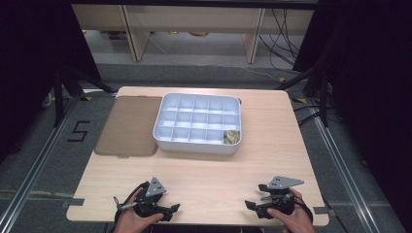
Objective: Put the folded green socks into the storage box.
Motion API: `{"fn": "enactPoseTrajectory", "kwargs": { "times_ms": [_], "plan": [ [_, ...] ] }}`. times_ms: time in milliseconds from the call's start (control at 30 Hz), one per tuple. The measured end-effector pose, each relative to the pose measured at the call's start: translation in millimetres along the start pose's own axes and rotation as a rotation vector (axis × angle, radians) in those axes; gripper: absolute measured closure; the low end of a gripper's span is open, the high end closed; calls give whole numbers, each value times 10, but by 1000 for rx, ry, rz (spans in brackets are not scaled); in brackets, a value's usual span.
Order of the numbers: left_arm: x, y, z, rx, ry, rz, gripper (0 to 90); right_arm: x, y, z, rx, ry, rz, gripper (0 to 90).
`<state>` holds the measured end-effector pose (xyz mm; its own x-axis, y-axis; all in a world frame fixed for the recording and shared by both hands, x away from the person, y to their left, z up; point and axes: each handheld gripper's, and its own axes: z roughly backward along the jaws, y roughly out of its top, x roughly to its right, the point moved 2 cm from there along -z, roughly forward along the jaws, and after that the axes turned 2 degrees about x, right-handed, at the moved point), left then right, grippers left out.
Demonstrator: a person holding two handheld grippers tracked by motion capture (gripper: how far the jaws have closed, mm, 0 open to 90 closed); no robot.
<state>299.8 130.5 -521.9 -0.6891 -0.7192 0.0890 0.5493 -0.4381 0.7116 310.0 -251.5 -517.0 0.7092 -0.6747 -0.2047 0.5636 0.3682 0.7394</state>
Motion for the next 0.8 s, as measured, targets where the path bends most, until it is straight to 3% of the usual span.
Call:
{"fn": "enactPoseTrajectory", "kwargs": {
  "times_ms": [33,67,100,133,167,267,300,333,467,533,633,700,800],
  "plan": [
    [0,0,1,-1,0,-1,206,-36,-14,14,-16,-13,-30,161],
    [1,0,2,0,1,-1,206,-11,-18,-1,-4,-13,15,161],
    [1,1,3,0,1,-1,206,-14,-26,-4,-5,-19,26,161],
    [0,0,2,1,1,0,205,-49,-39,1,-14,-8,-15,161],
    [-2,0,2,-2,2,-4,205,-25,-36,-2,-7,-3,24,161],
    [1,-2,-3,2,-1,0,204,-33,-49,-10,-10,-13,20,162],
    [3,-1,-4,2,-2,1,204,-58,-57,-12,-16,-7,-3,162],
    [4,0,-4,1,-1,1,204,-29,-52,-10,-14,-9,36,161],
    [-1,-2,-3,1,-1,-2,204,-31,-50,-4,-5,-12,34,161],
    [0,-2,-3,2,-1,-1,204,-19,-49,-17,-14,31,32,161],
    [4,-2,-5,6,-6,5,204,-17,-51,-21,-14,20,35,162],
    [-5,-2,-2,1,1,0,204,-28,-53,-11,-10,-12,34,161],
    [-10,-3,-1,-1,3,0,204,-16,-53,-24,-6,-4,41,162]
  ]
}}
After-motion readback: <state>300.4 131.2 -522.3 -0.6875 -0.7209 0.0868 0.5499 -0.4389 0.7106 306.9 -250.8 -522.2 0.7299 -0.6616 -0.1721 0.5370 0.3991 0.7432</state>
